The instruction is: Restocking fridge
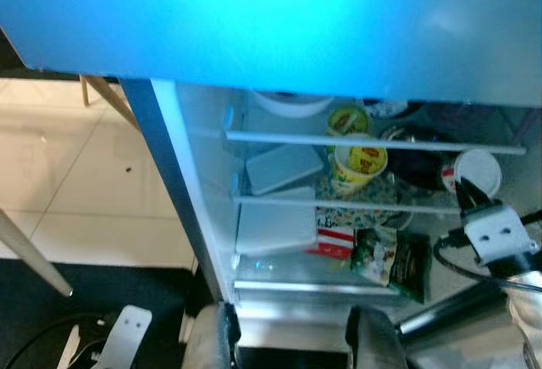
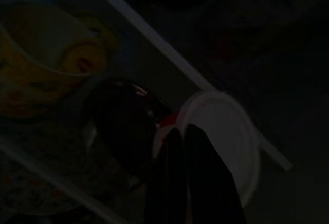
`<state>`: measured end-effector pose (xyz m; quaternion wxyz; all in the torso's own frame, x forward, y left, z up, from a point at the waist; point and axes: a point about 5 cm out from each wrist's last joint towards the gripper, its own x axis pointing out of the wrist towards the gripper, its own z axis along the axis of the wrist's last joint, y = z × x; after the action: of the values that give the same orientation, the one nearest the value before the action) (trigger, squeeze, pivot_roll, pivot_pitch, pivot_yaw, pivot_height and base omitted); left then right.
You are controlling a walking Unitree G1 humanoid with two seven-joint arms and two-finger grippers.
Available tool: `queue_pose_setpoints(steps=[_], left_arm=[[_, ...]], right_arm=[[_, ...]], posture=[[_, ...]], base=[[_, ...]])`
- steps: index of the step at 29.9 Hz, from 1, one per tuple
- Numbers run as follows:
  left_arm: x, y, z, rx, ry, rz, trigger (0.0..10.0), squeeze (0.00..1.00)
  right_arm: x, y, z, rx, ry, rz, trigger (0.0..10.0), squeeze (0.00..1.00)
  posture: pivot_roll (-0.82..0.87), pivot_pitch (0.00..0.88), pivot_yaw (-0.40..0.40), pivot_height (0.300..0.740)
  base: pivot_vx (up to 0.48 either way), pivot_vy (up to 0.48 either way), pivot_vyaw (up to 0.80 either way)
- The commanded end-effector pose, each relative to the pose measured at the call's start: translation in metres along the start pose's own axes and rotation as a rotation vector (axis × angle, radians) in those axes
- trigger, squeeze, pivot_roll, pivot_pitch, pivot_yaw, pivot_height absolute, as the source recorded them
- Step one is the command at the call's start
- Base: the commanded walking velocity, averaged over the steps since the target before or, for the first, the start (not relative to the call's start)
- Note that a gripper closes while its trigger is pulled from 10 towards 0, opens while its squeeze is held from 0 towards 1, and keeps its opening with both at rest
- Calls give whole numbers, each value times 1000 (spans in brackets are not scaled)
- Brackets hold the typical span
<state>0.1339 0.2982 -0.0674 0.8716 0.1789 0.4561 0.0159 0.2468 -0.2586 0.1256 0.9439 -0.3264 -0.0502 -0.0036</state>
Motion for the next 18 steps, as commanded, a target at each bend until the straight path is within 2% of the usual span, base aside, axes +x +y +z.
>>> queue_pose_setpoints(steps=[1,4,9,14,18], left_arm=[[-3,4,-9,5,31,2,10000,298],[-4,6,-10,3,26,9,10000,298],[-5,7,-11,-1,28,18,10000,302],[-5,7,-12,-2,30,21,10000,298],[-5,7,-12,2,33,20,10000,302]], right_arm=[[1,9,-8,14,56,20,10000,0],[23,21,-16,12,148,31,10000,0],[34,28,-27,42,237,43,10000,0],[37,32,-29,48,250,59,10000,0],[45,29,-26,37,211,36,10000,0]], posture=[[13,104,-38,530],[32,103,-32,530],[49,104,-30,530],[49,104,-30,530],[58,104,-32,530]], base=[[0,0,0],[0,0,0],[0,0,0],[0,0,0],[0,0,0]])
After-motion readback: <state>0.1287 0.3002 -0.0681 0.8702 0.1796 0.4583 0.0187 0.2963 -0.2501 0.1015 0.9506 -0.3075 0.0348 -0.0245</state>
